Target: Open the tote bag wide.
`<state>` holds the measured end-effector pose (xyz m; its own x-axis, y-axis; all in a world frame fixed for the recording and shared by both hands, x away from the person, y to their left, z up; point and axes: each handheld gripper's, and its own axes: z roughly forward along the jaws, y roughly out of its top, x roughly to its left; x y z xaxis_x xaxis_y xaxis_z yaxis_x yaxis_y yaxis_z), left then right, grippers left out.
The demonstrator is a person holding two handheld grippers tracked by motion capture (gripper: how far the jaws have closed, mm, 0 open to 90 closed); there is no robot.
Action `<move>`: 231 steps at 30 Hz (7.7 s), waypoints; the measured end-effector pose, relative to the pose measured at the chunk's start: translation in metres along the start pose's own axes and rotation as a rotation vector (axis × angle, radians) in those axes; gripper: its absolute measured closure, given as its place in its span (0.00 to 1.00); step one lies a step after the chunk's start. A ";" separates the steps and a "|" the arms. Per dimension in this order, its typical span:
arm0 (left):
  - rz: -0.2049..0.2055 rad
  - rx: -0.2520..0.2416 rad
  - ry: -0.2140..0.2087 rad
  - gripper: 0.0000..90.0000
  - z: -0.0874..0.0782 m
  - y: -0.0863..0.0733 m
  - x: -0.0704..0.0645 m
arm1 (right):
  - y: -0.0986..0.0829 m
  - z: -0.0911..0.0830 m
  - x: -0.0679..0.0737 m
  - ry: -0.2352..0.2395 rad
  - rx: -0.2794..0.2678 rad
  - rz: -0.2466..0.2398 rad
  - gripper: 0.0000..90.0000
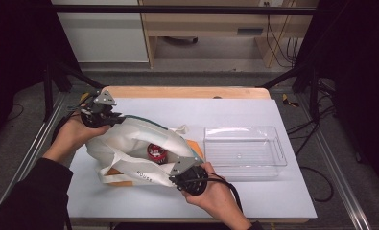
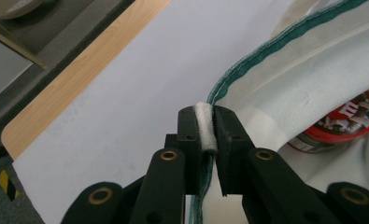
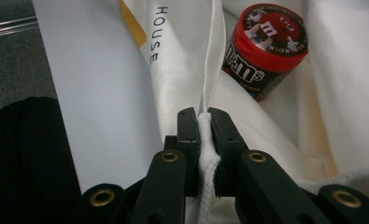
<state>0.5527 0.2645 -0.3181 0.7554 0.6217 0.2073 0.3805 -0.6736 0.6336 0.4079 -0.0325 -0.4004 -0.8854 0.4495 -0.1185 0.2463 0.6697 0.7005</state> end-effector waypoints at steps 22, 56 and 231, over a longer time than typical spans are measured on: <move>-0.023 -0.067 0.119 0.90 0.017 0.004 0.020 | -0.026 0.012 0.021 0.033 -0.008 -0.033 0.94; -0.079 -0.037 0.149 0.90 0.076 -0.001 0.033 | -0.044 0.025 0.027 0.068 -0.007 -0.016 0.94; -0.133 -0.156 0.100 0.92 0.000 -0.144 -0.135 | 0.048 0.028 -0.164 -0.240 0.109 0.161 0.91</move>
<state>0.3961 0.2780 -0.4375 0.6441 0.7429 0.1823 0.3806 -0.5179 0.7661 0.5762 -0.0577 -0.3664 -0.7162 0.6731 -0.1843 0.4282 0.6324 0.6456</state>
